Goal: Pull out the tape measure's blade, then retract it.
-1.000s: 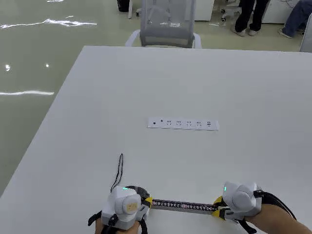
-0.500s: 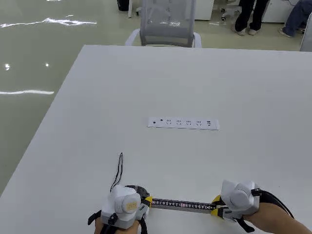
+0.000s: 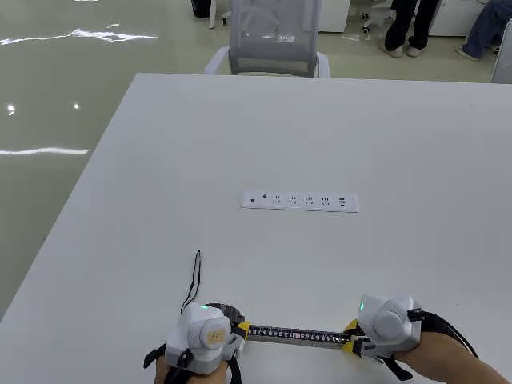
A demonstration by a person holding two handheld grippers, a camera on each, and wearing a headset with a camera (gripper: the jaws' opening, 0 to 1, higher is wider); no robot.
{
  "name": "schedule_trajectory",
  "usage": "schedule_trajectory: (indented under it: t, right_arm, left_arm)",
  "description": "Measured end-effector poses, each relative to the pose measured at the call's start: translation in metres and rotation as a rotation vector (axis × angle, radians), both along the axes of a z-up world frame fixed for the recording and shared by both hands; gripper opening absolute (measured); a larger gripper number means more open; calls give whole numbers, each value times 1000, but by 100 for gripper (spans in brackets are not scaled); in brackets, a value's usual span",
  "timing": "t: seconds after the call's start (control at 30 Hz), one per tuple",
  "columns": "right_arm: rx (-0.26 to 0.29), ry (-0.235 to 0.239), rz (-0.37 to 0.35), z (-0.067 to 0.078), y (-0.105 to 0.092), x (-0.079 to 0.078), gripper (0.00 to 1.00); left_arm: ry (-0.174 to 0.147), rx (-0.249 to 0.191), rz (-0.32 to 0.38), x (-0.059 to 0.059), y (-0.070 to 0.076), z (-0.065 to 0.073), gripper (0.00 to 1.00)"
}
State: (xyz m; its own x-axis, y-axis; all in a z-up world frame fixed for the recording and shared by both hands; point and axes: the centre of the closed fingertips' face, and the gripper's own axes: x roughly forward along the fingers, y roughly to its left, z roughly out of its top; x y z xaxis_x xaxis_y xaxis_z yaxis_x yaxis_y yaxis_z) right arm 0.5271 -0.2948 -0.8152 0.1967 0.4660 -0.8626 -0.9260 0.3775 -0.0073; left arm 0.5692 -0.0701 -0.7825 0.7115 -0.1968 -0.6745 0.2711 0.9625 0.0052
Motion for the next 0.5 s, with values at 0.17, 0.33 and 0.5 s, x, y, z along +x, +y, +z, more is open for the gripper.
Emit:
schedule_trajectory:
  t: [0.17, 0.33, 0.5]
  right_arm:
    - [0, 0, 3, 0, 2, 0, 13]
    - [2, -2, 5, 2, 5, -1, 13]
    - [4, -3, 8, 1, 7, -1, 13]
  left_arm:
    - [-1, -1, 0, 0, 0, 0, 57]
    - [-2, -3, 0, -1, 0, 0, 57]
    - [-1, -3, -1, -1, 0, 1, 57]
